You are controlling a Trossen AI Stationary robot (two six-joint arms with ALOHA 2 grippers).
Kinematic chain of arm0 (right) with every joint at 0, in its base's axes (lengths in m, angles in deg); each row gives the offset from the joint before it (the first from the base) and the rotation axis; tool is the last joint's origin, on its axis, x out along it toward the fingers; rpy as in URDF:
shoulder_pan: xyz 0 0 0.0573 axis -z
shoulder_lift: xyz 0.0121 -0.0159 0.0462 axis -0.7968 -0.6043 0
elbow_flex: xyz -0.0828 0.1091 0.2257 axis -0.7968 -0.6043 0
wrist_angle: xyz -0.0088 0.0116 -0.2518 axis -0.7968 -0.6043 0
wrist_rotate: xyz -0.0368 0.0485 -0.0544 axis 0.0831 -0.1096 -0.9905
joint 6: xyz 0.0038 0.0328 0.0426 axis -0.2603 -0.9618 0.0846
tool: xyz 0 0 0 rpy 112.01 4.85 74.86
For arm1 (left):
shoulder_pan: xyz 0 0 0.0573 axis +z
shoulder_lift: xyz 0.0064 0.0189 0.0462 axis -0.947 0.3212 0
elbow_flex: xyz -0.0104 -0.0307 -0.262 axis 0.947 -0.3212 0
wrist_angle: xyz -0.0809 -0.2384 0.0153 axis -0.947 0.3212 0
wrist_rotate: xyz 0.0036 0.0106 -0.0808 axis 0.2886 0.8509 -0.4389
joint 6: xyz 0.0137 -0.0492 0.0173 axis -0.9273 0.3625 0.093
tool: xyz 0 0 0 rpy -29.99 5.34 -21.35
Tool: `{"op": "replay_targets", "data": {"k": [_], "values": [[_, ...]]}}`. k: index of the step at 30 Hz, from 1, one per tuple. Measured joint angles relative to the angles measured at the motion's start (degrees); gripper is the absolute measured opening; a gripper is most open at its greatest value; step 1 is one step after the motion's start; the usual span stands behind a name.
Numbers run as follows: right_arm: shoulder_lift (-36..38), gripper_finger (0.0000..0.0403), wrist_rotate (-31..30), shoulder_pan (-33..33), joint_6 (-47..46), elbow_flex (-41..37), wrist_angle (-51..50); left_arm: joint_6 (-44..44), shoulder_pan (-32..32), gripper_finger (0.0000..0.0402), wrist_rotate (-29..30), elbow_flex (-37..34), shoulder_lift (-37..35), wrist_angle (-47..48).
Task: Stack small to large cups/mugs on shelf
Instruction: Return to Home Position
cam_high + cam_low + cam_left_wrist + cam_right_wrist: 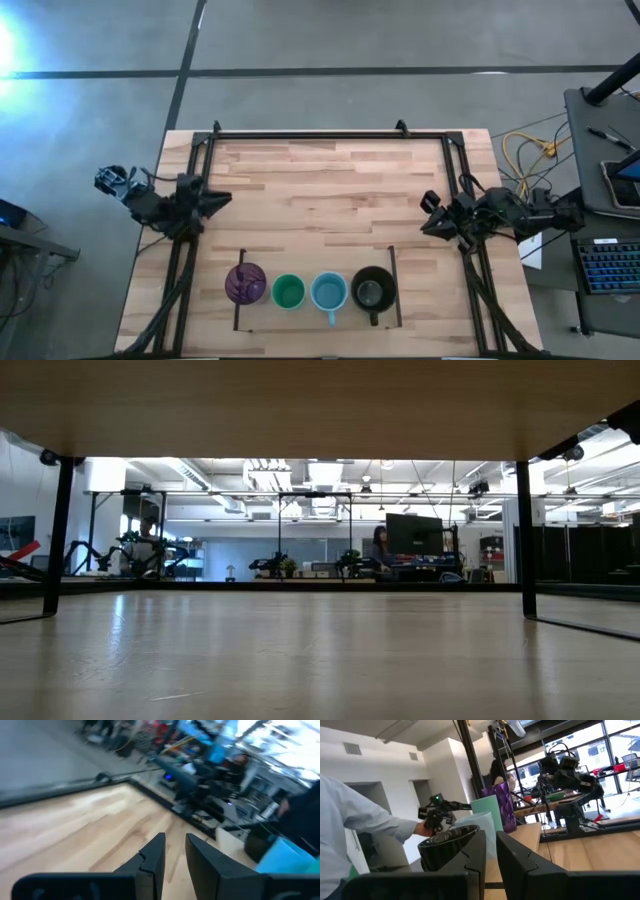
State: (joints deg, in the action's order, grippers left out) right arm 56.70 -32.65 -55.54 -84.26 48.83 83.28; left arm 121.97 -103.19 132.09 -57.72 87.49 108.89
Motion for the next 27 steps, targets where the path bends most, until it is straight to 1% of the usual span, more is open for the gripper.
{"op": "replay_targets", "data": {"k": [2,5,7,10,13,14,15,16,27], "values": [[0.00,0.0038,0.00,0.00,0.00,0.00,-0.06,-5.68,0.00,0.0061,-1.40,-1.90,-0.38,-4.47],[-0.02,0.0038,0.00,0.00,0.01,0.00,-0.05,-13.22,0.01,0.0061,-3.09,-6.15,-3.28,-11.75],[-0.04,0.0038,0.02,0.00,0.00,0.00,-0.03,-17.25,0.02,0.0061,-5.65,-9.69,-2.96,-15.78],[-0.01,0.0038,0.01,0.00,0.02,0.02,-0.25,-21.52,0.02,0.0061,-12.93,-14.70,-2.99,-27.05],[-0.12,0.0038,0.02,0.00,0.01,0.02,-0.21,-28.30,0.03,0.0061,-22.47,-21.30,-3.00,-39.12],[-0.25,0.0038,0.00,0.00,0.02,0.02,-0.21,-30.71,0.01,0.0061,-24.88,-21.60,-3.00,-42.26],[-0.29,0.0038,0.03,0.00,0.02,0.02,-0.40,-32.06,0.04,0.0061,-27.45,-21.25,-2.68,-43.81],[-0.31,0.0038,0.01,0.00,0.02,0.02,-0.48,-33.16,0.02,0.0061,-28.76,-21.37,-2.16,-43.40],[-0.37,0.0038,0.02,0.00,0.02,0.02,-0.45,-33.26,0.04,0.0061,-28.68,-21.63,-2.66,-43.37]]}}
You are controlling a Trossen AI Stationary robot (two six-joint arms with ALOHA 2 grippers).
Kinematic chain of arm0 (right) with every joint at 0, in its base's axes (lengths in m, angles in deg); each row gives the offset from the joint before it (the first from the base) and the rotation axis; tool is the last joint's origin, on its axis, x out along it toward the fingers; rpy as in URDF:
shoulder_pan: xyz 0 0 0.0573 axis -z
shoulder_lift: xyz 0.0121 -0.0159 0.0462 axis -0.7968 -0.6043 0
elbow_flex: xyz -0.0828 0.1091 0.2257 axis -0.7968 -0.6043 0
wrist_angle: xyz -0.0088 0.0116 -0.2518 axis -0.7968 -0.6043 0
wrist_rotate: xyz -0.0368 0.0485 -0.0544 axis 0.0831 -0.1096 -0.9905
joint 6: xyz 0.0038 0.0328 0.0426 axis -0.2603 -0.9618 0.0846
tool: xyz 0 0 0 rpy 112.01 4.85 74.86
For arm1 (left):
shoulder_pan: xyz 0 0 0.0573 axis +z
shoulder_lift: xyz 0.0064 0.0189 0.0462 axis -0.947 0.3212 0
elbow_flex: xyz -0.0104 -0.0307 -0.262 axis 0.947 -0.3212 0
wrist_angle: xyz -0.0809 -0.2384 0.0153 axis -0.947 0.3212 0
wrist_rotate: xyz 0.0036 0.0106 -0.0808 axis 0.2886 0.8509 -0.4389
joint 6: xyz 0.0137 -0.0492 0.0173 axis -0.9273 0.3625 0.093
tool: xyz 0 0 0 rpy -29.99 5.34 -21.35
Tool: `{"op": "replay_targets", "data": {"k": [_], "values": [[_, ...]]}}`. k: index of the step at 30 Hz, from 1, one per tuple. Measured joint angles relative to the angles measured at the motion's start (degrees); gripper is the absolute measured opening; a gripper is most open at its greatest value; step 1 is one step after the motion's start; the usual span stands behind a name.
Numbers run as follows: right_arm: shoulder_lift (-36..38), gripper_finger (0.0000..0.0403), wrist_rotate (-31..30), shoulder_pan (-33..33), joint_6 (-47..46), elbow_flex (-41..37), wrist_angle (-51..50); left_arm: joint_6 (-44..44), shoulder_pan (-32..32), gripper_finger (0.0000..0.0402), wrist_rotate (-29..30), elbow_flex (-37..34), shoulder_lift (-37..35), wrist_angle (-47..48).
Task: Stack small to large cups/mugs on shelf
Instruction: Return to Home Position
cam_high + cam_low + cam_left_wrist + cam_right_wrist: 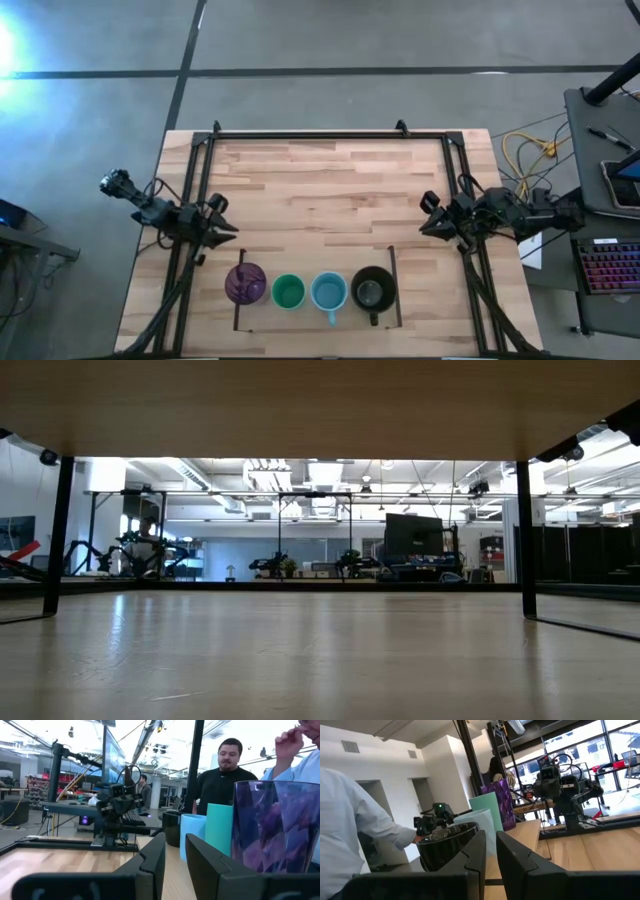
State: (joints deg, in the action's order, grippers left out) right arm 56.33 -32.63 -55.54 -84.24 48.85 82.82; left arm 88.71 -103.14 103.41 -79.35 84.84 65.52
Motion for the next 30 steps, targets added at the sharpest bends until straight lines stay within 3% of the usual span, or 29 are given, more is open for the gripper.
{"op": "replay_targets", "data": {"k": [30], "values": [[0.00,0.0038,0.00,0.00,0.00,0.00,0.02,0.04,0.00,0.0061,0.00,-0.15,1.33,-0.04]]}}
